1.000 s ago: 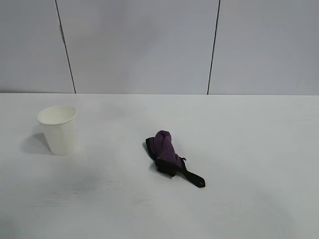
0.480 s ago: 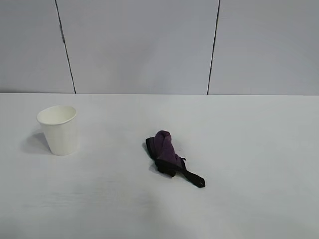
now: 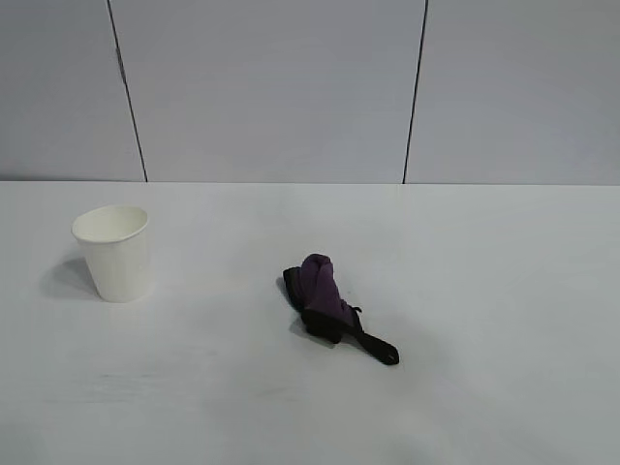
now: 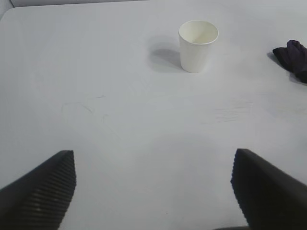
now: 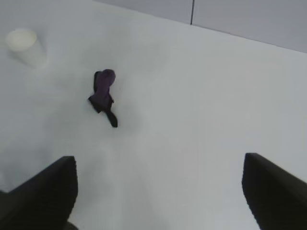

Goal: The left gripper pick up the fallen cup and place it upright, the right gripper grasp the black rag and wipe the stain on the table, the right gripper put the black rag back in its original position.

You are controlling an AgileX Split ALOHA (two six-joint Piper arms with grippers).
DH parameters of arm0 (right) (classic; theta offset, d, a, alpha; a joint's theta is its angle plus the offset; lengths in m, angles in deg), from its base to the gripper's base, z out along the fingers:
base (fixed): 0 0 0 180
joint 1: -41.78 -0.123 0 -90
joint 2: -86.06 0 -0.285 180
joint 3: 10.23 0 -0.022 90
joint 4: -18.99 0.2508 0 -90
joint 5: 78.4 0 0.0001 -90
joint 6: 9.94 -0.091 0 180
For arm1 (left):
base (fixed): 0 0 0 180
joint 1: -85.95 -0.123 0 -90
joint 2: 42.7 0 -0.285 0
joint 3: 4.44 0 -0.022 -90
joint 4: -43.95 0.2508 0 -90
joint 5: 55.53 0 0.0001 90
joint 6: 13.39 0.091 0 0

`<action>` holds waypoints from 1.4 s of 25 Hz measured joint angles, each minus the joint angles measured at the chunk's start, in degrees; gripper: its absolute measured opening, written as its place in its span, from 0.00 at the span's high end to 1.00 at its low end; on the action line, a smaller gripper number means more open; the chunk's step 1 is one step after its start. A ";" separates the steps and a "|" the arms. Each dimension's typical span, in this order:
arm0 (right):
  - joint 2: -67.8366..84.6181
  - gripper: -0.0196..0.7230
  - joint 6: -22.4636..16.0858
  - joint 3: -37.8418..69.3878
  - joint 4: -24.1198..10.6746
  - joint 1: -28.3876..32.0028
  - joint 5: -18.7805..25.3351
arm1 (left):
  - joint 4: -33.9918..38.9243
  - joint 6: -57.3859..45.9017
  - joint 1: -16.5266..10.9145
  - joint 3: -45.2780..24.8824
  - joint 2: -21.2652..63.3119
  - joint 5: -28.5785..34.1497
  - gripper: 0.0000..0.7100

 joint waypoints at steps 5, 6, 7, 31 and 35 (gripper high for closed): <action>10.45 0.11 5.48 5.93 6.28 0.00 -4.99 | 0.00 0.00 0.00 0.00 0.00 0.00 0.11; 12.44 0.11 6.70 6.98 7.79 0.00 -5.08 | 0.00 0.00 0.00 0.00 0.00 0.00 0.11; 14.31 0.11 7.61 7.85 8.86 0.00 -5.13 | 0.00 0.00 0.00 0.00 0.00 0.00 0.11; 37.08 0.11 10.98 34.92 14.21 0.00 -10.37 | 0.00 0.00 0.00 0.00 0.00 0.00 0.11; 37.08 0.11 10.98 35.85 13.32 0.00 -10.64 | 0.00 0.00 0.00 0.00 0.00 0.00 0.11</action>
